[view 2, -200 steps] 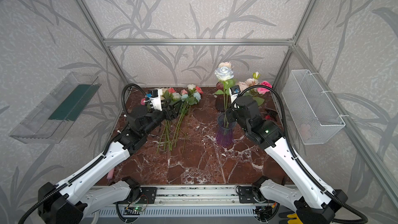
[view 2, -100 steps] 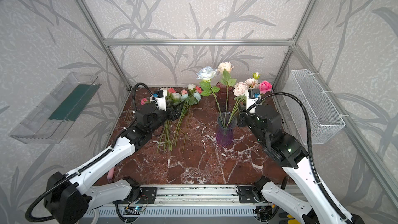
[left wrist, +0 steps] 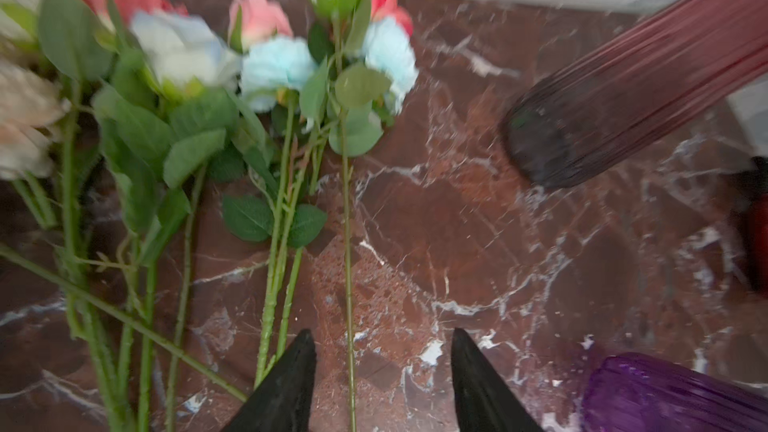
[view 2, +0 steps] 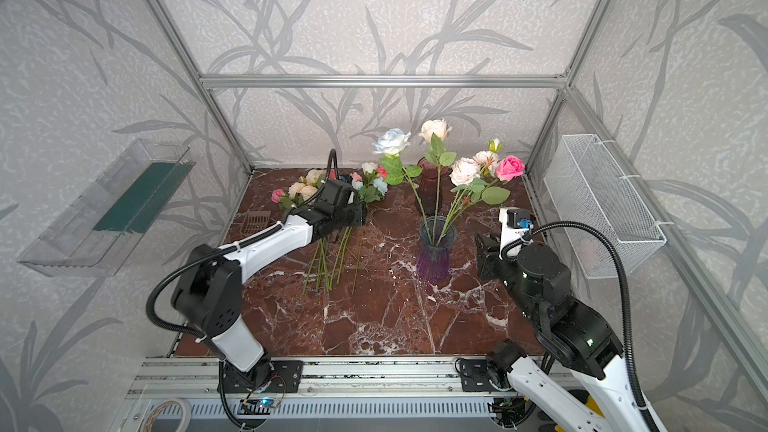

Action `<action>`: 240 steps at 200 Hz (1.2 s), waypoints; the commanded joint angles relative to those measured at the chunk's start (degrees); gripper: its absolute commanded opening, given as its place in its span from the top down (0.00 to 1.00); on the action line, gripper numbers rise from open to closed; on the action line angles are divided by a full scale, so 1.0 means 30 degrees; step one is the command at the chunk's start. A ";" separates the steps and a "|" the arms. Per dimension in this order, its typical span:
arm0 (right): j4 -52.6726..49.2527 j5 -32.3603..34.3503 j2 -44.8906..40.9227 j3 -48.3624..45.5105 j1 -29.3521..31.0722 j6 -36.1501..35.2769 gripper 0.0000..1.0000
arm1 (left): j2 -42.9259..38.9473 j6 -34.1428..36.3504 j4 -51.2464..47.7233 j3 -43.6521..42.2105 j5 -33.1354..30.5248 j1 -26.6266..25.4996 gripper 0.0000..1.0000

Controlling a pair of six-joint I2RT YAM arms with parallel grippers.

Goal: Arrange the flowers into the vase
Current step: 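Open the right gripper and withdraw it while left lowers onto a white rose stem, then close the left gripper on the white rose stem and lift it upright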

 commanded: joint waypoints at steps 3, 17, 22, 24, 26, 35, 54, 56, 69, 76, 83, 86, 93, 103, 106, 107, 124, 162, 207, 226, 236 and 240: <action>-0.1247 0.0239 -0.0827 -0.1020 0.0016 0.1047 0.60 | 0.2429 0.0054 -0.4789 0.2095 0.0707 0.0058 0.47; -0.1206 -0.0044 -0.1078 -0.1694 0.0028 0.1567 0.59 | 0.3702 0.0464 -0.5531 0.2688 0.0884 0.0059 0.51; -0.1118 -0.0210 -0.1149 -0.1906 0.0015 0.1655 0.59 | 0.4010 0.0475 -0.5663 0.2736 0.0796 0.0078 0.51; -0.1053 -0.0270 -0.1159 -0.1990 0.0035 0.1670 0.59 | 0.4083 0.0517 -0.5697 0.2731 0.0794 0.0068 0.51; -0.1015 -0.0336 -0.1161 -0.2062 0.0018 0.1681 0.59 | 0.4182 0.0608 -0.5704 0.2750 0.0808 0.0065 0.51; -0.0877 -0.0442 -0.1217 -0.2345 0.0037 0.1701 0.59 | 0.4548 0.0971 -0.5637 0.2768 0.1005 0.0043 0.50; -0.0539 -0.0410 -0.1419 -0.2883 0.0037 0.1727 0.58 | 0.5144 0.1313 -0.5480 0.2820 0.1255 -0.0083 0.53; -0.0484 -0.0408 -0.1446 -0.2922 0.0040 0.1732 0.58 | 0.5194 0.1305 -0.5526 0.2882 0.1260 -0.0090 0.54; -0.0352 -0.0557 -0.1514 -0.3061 0.0015 0.1716 0.58 | 0.5603 0.1382 -0.5785 0.3174 0.1362 -0.0200 0.62; -0.0328 -0.0566 -0.1516 -0.3035 0.0032 0.1608 0.58 | 0.5722 0.1414 -0.5833 0.3270 0.1337 -0.0234 0.66; -0.0364 -0.0541 -0.1514 -0.2935 0.0015 0.1386 0.58 | 0.5759 0.1474 -0.5860 0.3283 0.1266 -0.0266 0.72; -0.0391 -0.0476 -0.1503 -0.2885 0.0027 0.1306 0.58 | 0.5761 0.1503 -0.5876 0.3287 0.1240 -0.0289 0.75; -0.0532 -0.0262 -0.1489 -0.2702 0.0033 0.1209 0.57 | 0.5726 0.1507 -0.5881 0.3285 0.0998 -0.0307 0.81; -0.0638 -0.0124 -0.1557 -0.2538 0.0022 0.1052 0.56 | 0.5544 0.1589 -0.5884 0.3228 0.0775 -0.0337 0.87; -0.0626 -0.0150 -0.1585 -0.2539 0.0006 0.0971 0.56 | 0.5445 0.1595 -0.5861 0.3188 0.0728 -0.0331 0.88; -0.0604 -0.0166 -0.1593 -0.2522 0.0009 0.0957 0.56 | 0.5411 0.1595 -0.5872 0.3177 0.0702 -0.0329 0.89; -0.0619 -0.0104 -0.1660 -0.2422 0.0012 0.0800 0.55 | 0.4699 0.1537 -0.5686 0.3002 0.0530 -0.0329 0.96; -0.0858 -0.0606 -0.1764 -0.1736 0.0038 0.0096 0.53 | 0.2734 0.1218 -0.5072 0.2533 0.0455 -0.0382 1.00; -0.1529 -0.1161 -0.1760 -0.1088 0.0037 0.0517 0.52 | -0.0318 0.1028 -0.3600 0.1271 -0.0242 -0.0365 1.00; -0.1414 -0.1693 -0.1675 -0.0899 0.0036 0.0893 0.52 | -0.2328 0.0790 -0.2460 0.0240 -0.0892 -0.0362 1.00; -0.1147 -0.2165 -0.1581 -0.0852 0.0028 0.1144 0.52 | -0.3556 0.0885 -0.1497 -0.0523 -0.1008 -0.0378 1.00; -0.1001 -0.2392 -0.1523 -0.0837 0.0039 0.1194 0.52 | -0.4110 0.1038 -0.0937 -0.0943 -0.0913 -0.0382 1.00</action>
